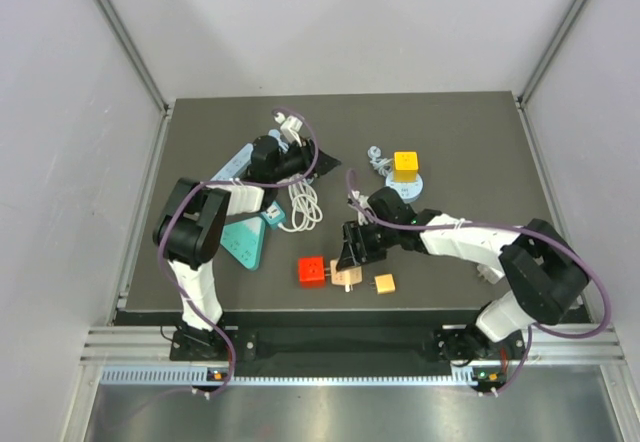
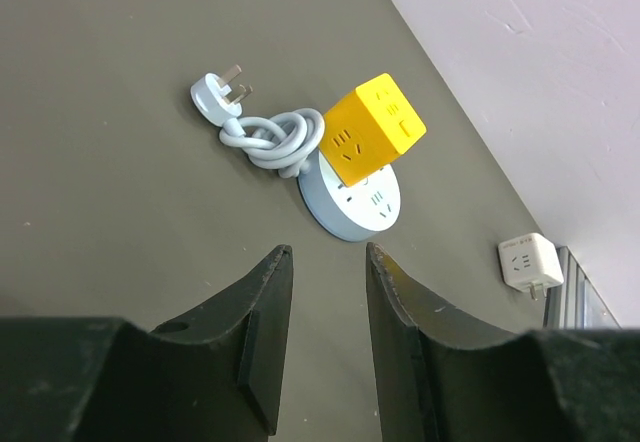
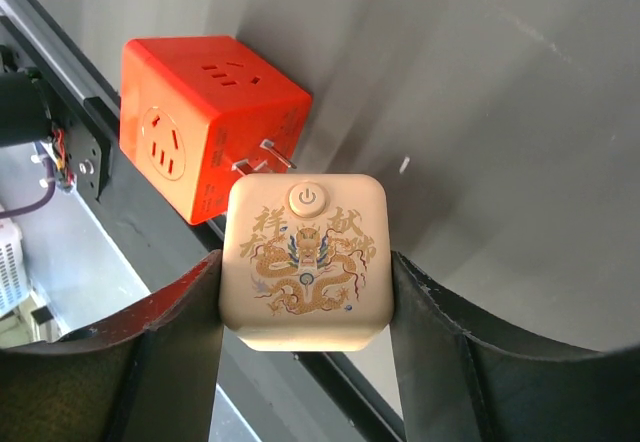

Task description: Pull the plug off the socket

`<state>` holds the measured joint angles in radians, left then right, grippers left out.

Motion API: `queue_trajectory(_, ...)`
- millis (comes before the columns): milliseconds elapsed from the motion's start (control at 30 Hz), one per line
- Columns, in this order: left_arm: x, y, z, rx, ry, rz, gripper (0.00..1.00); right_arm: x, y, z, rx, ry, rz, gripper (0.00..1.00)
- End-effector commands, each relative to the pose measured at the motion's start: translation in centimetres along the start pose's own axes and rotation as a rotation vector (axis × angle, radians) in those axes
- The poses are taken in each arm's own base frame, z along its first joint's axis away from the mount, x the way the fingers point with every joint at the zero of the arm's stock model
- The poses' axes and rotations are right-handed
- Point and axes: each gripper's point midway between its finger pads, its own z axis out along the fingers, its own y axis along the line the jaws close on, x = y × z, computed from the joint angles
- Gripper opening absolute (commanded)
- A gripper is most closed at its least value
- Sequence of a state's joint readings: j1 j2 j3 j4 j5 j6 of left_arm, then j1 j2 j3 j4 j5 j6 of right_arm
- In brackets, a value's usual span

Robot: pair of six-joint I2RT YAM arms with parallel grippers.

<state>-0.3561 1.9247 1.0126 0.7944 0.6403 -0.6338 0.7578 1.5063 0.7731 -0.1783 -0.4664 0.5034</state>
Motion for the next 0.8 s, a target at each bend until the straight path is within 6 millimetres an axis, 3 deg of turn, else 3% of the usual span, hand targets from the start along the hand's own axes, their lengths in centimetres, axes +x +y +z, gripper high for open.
queue_trajectory(0,-1.2,-0.9,0.2,0.062,-0.036,0.038,0.4,-2.4,0.3,0.2,0.019,-0.062,-0.062,0.56)
queue_trajectory(67,-1.0,-0.8,0.3,0.061,-0.034,0.031,0.4,-3.0,-0.3,-0.1,0.045,-0.082,-0.058,0.63)
queue_trajectory(167,-1.1,-0.9,0.3,0.065,-0.034,0.031,0.41,-4.0,-0.9,-0.8,0.057,-0.11,-0.057,0.99)
queue_trajectory(467,-1.0,-0.9,0.3,0.074,-0.029,0.027,0.41,-7.1,-0.4,-4.2,0.125,-0.213,-0.114,1.0)
queue_trajectory(767,-0.8,-1.7,0.6,0.136,-0.031,-0.02,0.41,-11.7,-2.0,-12.0,0.437,-0.454,-0.208,1.0)
